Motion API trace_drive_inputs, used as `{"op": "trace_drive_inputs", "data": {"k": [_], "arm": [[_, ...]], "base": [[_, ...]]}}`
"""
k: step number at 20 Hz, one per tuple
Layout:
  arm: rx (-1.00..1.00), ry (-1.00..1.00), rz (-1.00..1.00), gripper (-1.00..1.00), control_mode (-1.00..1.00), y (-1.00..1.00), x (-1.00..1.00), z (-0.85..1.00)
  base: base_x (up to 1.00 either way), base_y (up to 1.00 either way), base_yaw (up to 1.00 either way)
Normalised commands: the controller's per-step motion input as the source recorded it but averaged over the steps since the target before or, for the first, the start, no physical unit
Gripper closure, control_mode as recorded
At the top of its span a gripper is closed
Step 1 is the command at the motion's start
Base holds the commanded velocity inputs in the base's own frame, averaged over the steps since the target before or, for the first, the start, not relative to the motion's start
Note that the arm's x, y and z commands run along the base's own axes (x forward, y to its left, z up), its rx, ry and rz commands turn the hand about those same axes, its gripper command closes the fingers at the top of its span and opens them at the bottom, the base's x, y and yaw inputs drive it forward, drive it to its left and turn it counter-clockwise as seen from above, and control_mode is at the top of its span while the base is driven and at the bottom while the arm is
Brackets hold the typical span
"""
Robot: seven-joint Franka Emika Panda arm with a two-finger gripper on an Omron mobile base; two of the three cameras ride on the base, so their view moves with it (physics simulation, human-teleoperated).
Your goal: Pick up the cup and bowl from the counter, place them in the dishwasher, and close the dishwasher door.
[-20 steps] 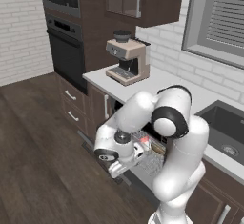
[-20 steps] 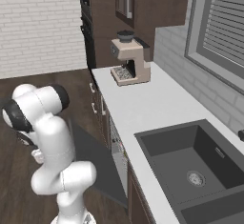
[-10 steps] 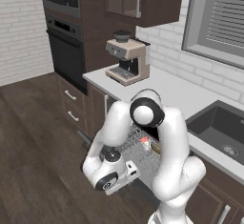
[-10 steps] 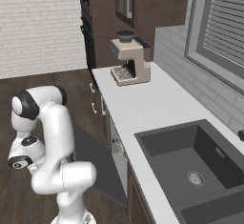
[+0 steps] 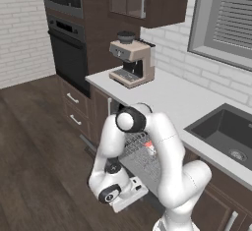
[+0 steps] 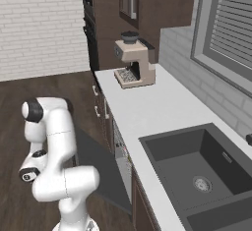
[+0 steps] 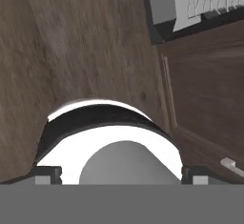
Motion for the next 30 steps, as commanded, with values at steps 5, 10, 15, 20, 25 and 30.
{"op": "trace_drive_inputs", "data": {"k": [5, 10, 15, 20, 25, 30], "arm": [[-0.72, 0.03, -0.03, -1.0, -1.0, 1.0, 1.0, -0.79], [-0.69, -0.02, 0.0, -1.0, -1.0, 1.0, 0.84, -0.35], [-0.71, -0.17, 0.09, -1.0, -1.0, 1.0, 0.07, -0.01], [-0.66, -0.26, 0.16, -1.0, -1.0, 1.0, 0.0, 0.01], [-0.47, -0.12, 0.04, -1.0, -1.0, 1.0, 0.28, 0.4], [-0.36, 0.01, 0.0, -1.0, -1.0, 1.0, 0.33, 0.51]], "base": [[0.0, 0.0, 0.0], [0.0, 0.0, 0.0], [0.0, 0.0, 0.0], [0.0, 0.0, 0.0], [0.0, 0.0, 0.0], [0.0, 0.0, 0.0]]}}
